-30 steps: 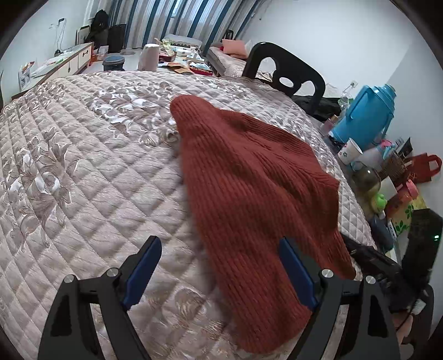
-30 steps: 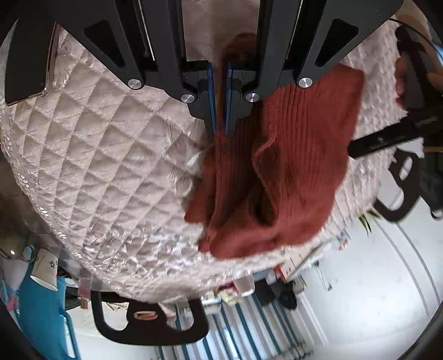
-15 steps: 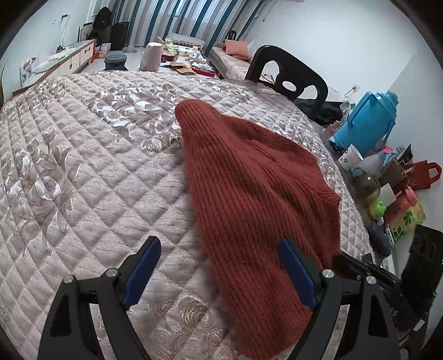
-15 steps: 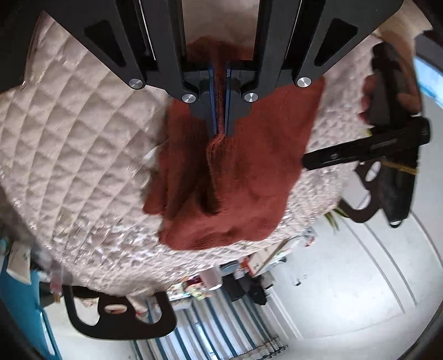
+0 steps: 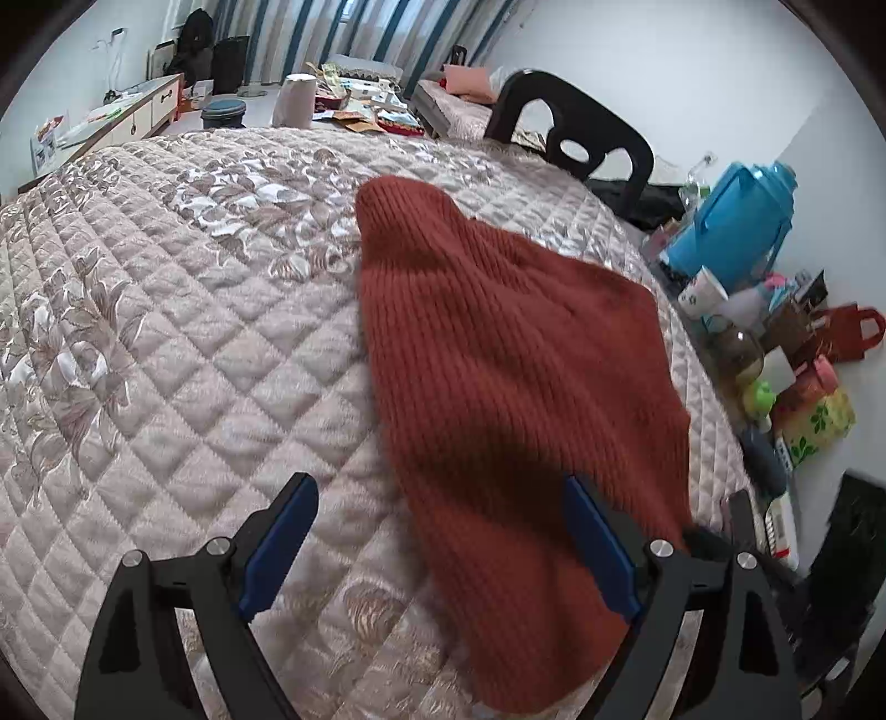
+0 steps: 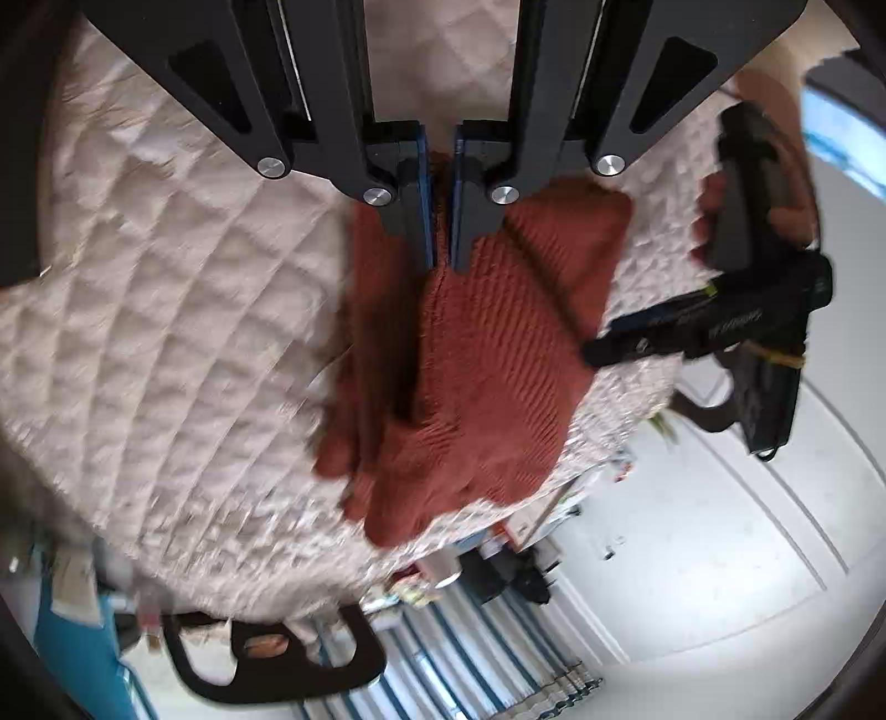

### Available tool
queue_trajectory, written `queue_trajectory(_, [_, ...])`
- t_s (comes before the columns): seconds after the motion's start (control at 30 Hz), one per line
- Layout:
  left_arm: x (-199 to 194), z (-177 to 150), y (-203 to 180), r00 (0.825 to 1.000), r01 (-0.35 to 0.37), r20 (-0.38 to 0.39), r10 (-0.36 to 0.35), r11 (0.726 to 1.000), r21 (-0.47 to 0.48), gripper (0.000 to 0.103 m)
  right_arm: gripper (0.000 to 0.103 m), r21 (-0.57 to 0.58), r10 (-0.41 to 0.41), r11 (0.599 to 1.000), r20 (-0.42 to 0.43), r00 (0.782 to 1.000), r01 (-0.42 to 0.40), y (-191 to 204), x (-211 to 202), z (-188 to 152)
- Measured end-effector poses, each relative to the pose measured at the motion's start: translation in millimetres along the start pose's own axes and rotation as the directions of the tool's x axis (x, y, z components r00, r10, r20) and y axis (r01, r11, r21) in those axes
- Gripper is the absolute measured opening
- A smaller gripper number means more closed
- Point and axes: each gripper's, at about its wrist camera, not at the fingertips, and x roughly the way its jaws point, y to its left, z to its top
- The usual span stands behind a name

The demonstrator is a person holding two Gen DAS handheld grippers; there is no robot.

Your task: Fold small clothes

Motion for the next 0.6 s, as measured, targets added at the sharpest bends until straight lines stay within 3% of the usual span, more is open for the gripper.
queue_trajectory(0.17, [1, -21, -12, 0.997, 0.017, -0.071, -0.012, 0.997, 0.072, 0.091, 0.024, -0.058, 0.033, 0.998, 0.006, 0.999, -0.032, 11, -7, -3])
queue_trajectory(0.27, [-5, -38, -21, 0.996, 0.004, -0.085, 0.008, 0.99, 0.14, 0.091, 0.042, -0.088, 0.02, 0.996, 0.003, 1.0, -0.02, 7, -9, -11])
queue_trajectory(0.37, [-3, -49, -28, 0.992, -0.03, -0.117, 0.053, 0.981, 0.193, 0.091, 0.044, -0.081, 0.036, 0.996, -0.044, 0.998, -0.039, 1, -6, -16])
queue_trajectory(0.47, [-1, -52, -26, 0.99, -0.013, -0.135, 0.037, 0.985, 0.172, 0.09, 0.044, -0.056, 0.038, 0.998, -0.073, 0.997, -0.042, -3, 3, -20])
queue_trajectory(0.53, [-1, -51, -23, 0.99, 0.009, -0.144, 0.011, 0.99, 0.139, 0.077, 0.041, -0.01, 0.088, 0.996, -0.064, 0.994, -0.089, -7, 1, -22])
queue_trajectory(0.6, [-4, -52, -24, 0.991, 0.026, -0.137, -0.004, 0.987, 0.16, 0.045, 0.02, 0.052, 0.139, 0.99, -0.085, 0.987, -0.135, -12, 2, -21])
